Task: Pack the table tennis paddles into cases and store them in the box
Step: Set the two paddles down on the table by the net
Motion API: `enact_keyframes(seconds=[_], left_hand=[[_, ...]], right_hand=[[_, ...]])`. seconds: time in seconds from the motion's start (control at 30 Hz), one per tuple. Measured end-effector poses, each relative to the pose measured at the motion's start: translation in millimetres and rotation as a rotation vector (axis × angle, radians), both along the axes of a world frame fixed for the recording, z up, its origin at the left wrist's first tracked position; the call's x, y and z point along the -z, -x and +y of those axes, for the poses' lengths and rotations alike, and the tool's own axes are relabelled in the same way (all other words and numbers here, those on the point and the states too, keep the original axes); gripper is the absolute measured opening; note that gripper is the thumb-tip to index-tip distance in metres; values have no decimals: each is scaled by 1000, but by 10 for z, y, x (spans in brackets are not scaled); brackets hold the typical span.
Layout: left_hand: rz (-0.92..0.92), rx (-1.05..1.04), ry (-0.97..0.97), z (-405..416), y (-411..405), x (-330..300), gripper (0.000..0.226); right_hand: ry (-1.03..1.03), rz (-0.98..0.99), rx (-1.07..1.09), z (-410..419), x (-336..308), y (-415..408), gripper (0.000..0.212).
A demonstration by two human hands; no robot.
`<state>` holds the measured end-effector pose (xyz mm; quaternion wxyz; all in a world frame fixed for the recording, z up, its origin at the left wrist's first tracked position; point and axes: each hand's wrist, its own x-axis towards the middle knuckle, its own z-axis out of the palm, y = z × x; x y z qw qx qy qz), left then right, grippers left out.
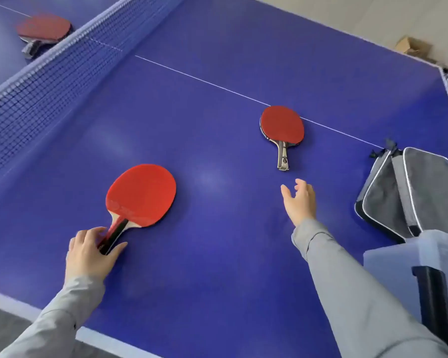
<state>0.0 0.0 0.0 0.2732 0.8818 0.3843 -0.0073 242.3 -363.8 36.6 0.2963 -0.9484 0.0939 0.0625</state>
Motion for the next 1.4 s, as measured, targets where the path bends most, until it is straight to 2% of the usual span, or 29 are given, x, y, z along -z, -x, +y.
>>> enact_keyframes(seconds=[0.13,0.23,0.33,0.4,0.53,0.8,0.93,1.1,1.4], left_hand=[[-36,1,-12,86,-84,98,30],[-63,27,-8,103,-83,121,22],[-67,-33,59,115,-69,82,24],[-91,-122,178,128,-82,35,26],[-112,-173,394,173,-122,12,29],[-204,-214,481,146,-152,-21,30],[-237,-235,478,87,-156,-69,35],[-289,-258,483,-93,-137,-102,31],[-244,-271,597,-451,-43,-70,25]], right_hand=[[43,-32,74,107,144,-390,53],[100,-34,101,148,305,-649,56],[132,-66,113,235,392,-896,59],[142,-89,127,320,423,-1036,57],[165,-88,188,426,463,-1232,45],[5,-41,230,565,385,-1270,43],[-137,-69,269,682,278,-979,37],[-312,-80,333,798,219,-100,29],[-411,-52,449,1001,95,1635,21]])
